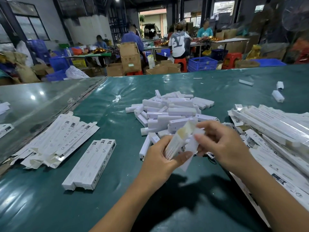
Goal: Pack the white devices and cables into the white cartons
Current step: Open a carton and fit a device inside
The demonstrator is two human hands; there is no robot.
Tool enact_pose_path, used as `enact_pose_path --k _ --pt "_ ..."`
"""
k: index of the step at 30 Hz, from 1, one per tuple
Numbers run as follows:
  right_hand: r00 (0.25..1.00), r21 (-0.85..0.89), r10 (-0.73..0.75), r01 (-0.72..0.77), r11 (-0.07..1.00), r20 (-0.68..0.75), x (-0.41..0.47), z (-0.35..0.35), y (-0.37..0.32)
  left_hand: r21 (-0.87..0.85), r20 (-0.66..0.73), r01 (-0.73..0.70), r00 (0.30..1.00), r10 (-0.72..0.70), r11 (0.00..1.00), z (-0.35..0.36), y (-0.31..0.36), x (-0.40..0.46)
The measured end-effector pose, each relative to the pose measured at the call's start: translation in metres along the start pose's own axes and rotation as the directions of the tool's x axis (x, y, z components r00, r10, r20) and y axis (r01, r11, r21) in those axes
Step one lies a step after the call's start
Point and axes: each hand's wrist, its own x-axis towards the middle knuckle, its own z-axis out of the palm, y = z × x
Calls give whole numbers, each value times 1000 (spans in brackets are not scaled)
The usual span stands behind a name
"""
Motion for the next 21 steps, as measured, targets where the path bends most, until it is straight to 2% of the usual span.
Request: enact_pose_path --k 3,5,9,14,21 --pt "933 158 7 54 986 -360 4 -23 -4 106 -70 -7 997 15 994 -5 -3 3" --pt "880 205 -34 148 968 -473 4 -34 -9 144 -92 7 996 6 989 -7 -5 5" --pt "883 117 -173 247 962 -436 -3 -19 -18 201 -108 18 994 4 979 -4 -8 5" --pt "914 33 -186 212 977 -362 -7 -5 -19 190 -158 54 987 -24 980 -6 -10 6" --pt "906 -95 -202 180 979 -371 -8 -15 -20 226 -158 57 987 -21 972 -8 -9 5"
